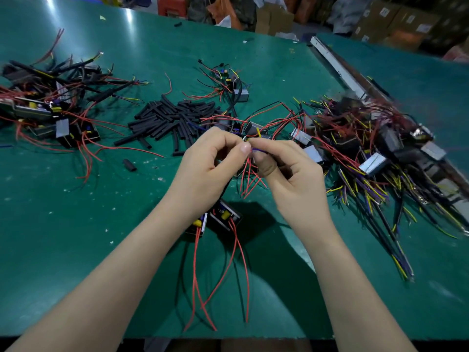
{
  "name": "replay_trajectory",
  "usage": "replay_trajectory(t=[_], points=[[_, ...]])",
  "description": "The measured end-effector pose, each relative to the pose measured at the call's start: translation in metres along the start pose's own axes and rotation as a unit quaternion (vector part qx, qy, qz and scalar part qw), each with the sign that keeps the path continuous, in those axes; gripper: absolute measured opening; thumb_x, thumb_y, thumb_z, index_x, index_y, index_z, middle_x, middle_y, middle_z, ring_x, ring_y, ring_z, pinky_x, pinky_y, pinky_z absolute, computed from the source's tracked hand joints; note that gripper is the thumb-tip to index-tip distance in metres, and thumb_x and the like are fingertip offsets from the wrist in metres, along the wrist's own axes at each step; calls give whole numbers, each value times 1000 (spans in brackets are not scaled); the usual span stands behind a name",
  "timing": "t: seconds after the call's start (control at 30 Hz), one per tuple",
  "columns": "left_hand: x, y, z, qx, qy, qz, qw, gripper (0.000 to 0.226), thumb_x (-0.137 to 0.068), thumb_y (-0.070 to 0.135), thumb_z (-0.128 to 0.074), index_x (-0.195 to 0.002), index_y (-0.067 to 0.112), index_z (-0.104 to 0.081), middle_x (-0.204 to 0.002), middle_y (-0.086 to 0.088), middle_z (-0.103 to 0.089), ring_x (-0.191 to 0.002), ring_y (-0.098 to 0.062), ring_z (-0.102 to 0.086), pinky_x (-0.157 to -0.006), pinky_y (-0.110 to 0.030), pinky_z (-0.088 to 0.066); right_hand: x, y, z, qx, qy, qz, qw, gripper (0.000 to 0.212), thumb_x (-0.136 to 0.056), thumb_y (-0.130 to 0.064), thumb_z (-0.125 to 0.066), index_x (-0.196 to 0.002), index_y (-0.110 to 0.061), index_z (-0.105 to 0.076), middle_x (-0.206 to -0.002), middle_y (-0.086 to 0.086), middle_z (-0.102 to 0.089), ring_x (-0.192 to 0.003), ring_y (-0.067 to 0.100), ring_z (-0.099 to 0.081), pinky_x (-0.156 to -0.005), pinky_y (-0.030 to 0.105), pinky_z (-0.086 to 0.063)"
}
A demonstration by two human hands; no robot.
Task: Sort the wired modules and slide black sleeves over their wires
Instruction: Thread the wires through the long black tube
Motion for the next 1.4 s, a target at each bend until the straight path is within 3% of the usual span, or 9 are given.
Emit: replay_trajectory(t=[0.17,0.33,0.7,0.8,0.87,0.97,1.2,1.3,1.4], points=[[0,1,-2,-47,32,-39,998,10,-91,20,-53,-82,19,-58,-80,9,-49,-74,3,-45,-70,-10,-34,2,4,-4,-36,9,-44,998,15,-92,-17,-62,-99,-30,-65,-89,-2,-68,-78,12,-60,-76,46,-52],[1,0,-2,-127,55,-84,987,14,-92,19,-54,-86,9,-62,-83,-2,-53,-79,-8,-45,-73,-12,-35,3,5,-5,-14,11,-50,999,10,-90,-20,-62,-93,-29,-65,-86,-7,-67,-79,9,-61,-76,35,-51],[-1,-4,-3,-141,10,-75,987,11,-90,19,-52,-88,10,-58,-81,6,-47,-74,-1,-42,-69,-6,-33,4,1,-2,104,27,36,994,10,-88,-5,-66,-94,-9,-72,-86,-7,-64,-80,2,-56,-74,13,-44],[2,-3,-8,-195,36,-64,978,11,-93,13,-53,-88,4,-53,-87,-3,-44,-73,-11,-39,-68,-24,-40,6,1,-8,134,11,20,991,13,-88,-4,-64,-97,-10,-72,-88,-6,-65,-80,3,-57,-76,16,-46],[4,-5,-10,-231,54,-41,971,13,-93,15,-52,-89,3,-52,-90,-9,-45,-76,-22,-44,-68,-44,-42,8,1,-12,168,1,15,986,13,-88,-7,-62,-98,-9,-71,-89,1,-68,-80,14,-59,-74,33,-50],[4,-5,-12,-267,49,-26,962,15,-93,17,-52,-90,2,-52,-94,-13,-48,-78,-37,-49,-67,-51,-45,10,-3,-15,246,10,44,968,18,-89,-13,-55,-97,-7,-70,-91,6,-67,-85,29,-61,-71,44,-50],[-1,-13,-7,-233,25,-38,971,8,-90,14,-59,-90,7,-63,-86,0,-52,-76,-2,-40,-69,-13,-32,8,-2,-8,275,16,60,959,12,-88,-8,-61,-94,-7,-72,-92,7,-69,-84,34,-61,-72,47,-49],[0,-12,-7,-230,26,-51,971,9,-90,13,-61,-93,7,-67,-87,-3,-57,-78,-2,-44,-74,-6,-34,7,-1,-5,282,14,63,957,11,-89,-9,-62,-93,-9,-72,-90,6,-69,-83,34,-61,-71,49,-47],[4,-8,-8,-253,28,-84,963,16,-91,22,-57,-94,8,-66,-90,-5,-58,-80,-19,-56,-72,-38,-49,7,-3,-2,297,28,61,953,11,-91,-15,-62,-93,-14,-72,-89,3,-70,-83,33,-61,-70,49,-46]])
Point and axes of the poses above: each hand's wrist, its own x-axis away from the middle knuckle, its own z-axis out of the back of the hand, y = z × x, the point moved 4 cm from there along -x, towards the middle knuckle
